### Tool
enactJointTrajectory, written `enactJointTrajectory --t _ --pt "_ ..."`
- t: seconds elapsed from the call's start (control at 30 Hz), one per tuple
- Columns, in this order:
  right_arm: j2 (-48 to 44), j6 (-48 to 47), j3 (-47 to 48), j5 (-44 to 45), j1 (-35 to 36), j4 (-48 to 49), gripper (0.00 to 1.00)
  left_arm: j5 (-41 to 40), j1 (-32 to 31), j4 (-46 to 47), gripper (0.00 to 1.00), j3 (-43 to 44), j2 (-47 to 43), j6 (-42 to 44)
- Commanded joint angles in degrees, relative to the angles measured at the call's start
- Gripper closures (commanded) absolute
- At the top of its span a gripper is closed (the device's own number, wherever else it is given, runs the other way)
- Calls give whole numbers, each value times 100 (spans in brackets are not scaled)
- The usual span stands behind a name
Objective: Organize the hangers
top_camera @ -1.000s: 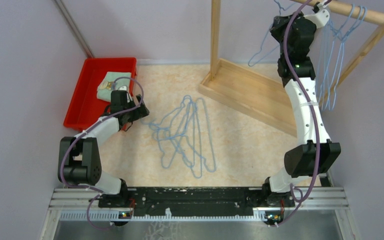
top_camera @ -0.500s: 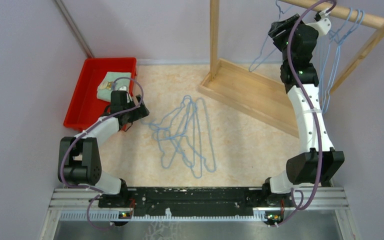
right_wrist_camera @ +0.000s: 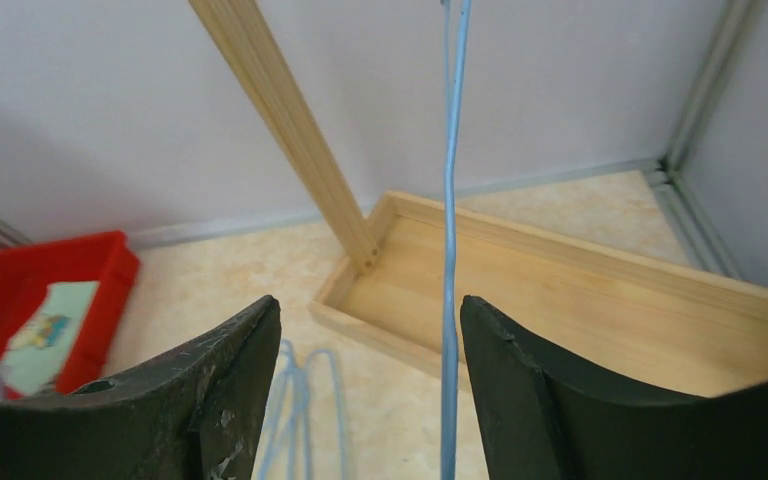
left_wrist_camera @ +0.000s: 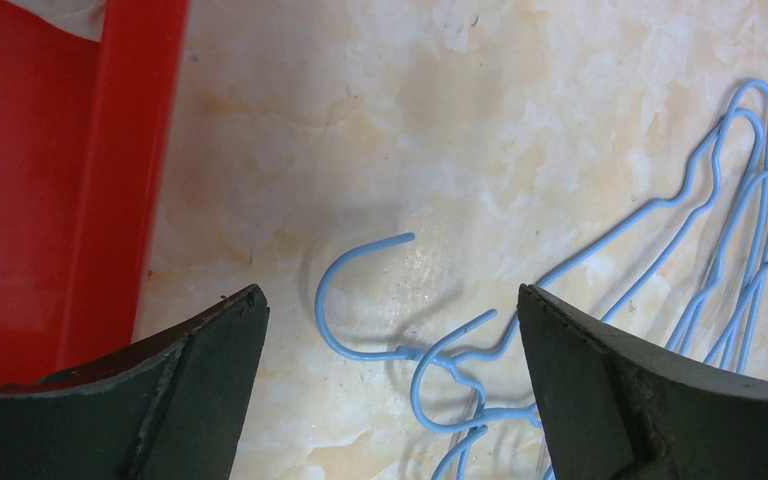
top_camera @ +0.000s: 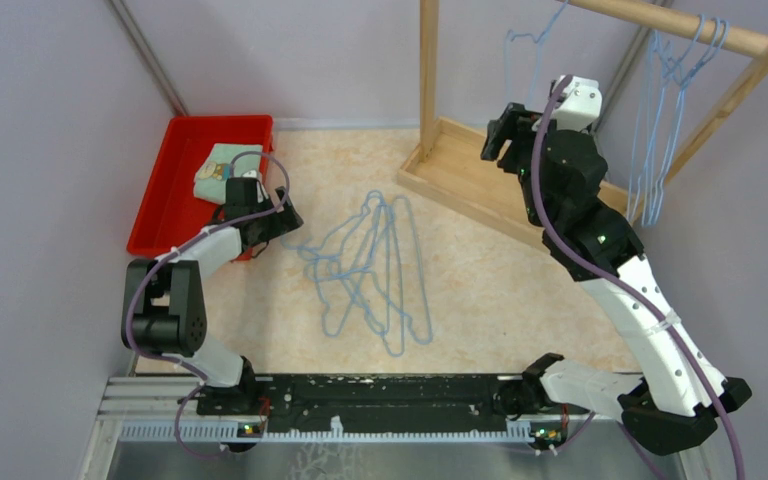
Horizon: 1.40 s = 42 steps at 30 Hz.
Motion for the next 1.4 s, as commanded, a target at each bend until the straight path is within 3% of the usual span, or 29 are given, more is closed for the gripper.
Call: enactJointTrajectory --t 0.0,0.33,0.43,0.6,0.67,0.8,0.97,1.2,1.37 --pt "-146 -598 -181 1314 324 -768 33 63 79 86 0 197 199 -46" --pt "-157 -496 -398 2127 817 -1615 33 58 76 90 0 217 270 -19" --pt "-203 -705 -470 1447 857 -1263 33 81 76 94 0 216 281 -66" --pt "313 -1250 -99 -1247 857 -1206 33 75 75 104 0 225 282 -59" --pt "468 -1255 62 -1925 858 -1194 34 52 77 105 0 210 273 -44" --pt "480 -1439 -117 -2448 858 -977 35 40 81 111 0 128 243 -46" --pt "900 -1731 168 -3302 876 -1447 35 2 79 147 0 -1 192 -26" --pt "1777 -1956 223 -3823 1069 -1625 35 86 75 240 0 -86 276 -106" --pt "2651 -1953 119 -4310 1101 -1406 42 64 77 281 0 -95 330 -104"
